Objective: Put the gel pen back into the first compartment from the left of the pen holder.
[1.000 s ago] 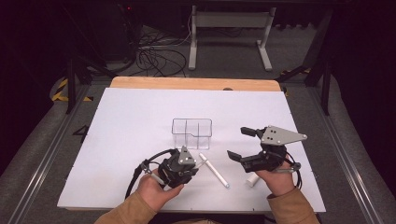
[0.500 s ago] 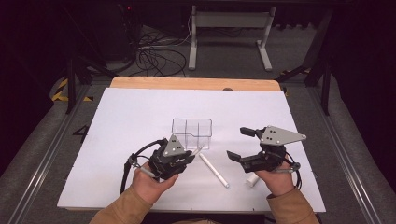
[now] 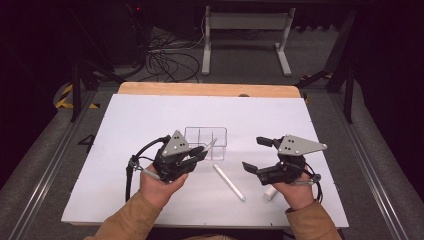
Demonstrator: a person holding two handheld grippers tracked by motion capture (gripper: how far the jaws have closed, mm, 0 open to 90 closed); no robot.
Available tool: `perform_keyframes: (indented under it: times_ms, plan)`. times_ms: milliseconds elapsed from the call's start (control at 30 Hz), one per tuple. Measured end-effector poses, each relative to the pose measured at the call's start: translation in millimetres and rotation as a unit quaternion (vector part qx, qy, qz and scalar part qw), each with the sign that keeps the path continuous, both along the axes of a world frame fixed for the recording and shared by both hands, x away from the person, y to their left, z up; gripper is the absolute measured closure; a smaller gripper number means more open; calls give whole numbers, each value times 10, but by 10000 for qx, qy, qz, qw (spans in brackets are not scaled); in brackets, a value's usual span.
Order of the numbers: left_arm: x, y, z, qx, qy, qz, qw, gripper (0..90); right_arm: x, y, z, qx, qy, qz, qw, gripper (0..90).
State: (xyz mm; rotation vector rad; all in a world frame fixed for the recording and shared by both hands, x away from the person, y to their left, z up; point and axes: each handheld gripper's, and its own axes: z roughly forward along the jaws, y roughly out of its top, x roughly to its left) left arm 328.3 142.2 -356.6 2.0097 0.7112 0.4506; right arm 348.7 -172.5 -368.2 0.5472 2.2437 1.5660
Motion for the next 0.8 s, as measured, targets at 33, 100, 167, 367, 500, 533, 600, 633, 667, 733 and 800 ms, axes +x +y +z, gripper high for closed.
perform_keyframes:
  times_ms: [33, 100, 167, 367, 500, 533, 600, 633, 667, 733, 800]
  plan:
    - [3, -1, 1, -22, -3, 9, 10000, 792, -1, -1, 0, 1, -3, 1, 10000, 116]
    - [8, 1, 7, -60, -12, -2, 10000, 792, 1, -4, 1, 3, -3, -3, 10000, 116]
    - [16, 4, 15, -110, -16, -67, 9999, 791, 2, -5, -1, 3, 8, -1, 10000, 116]
    - [36, 21, 48, -209, -154, -107, 9996, 791, 7, 2, -8, -3, 14, 19, 10000, 116]
    - [93, 35, 49, -394, -110, -121, 9991, 791, 10, 4, -13, -3, 18, 24, 10000, 116]
    - [107, 40, 50, -440, -110, -105, 9989, 791, 11, 5, -15, -7, 16, 22, 10000, 116]
    - [131, 48, 54, -529, -124, -75, 9985, 791, 12, 5, -18, -12, 26, 21, 10000, 116]
    - [144, 53, 56, -575, -127, -67, 9982, 792, 12, 5, -19, -10, 30, 18, 10000, 116]
    - [155, 58, 59, -620, -125, -59, 9980, 791, 13, 4, -20, -9, 29, 16, 10000, 116]
    - [183, 72, 69, -659, -149, -49, 9977, 791, 13, 4, -21, -16, 27, 17, 10000, 116]
    - [210, 82, 73, -730, -148, -20, 9972, 791, 14, 6, -24, -19, 30, 16, 10000, 116]
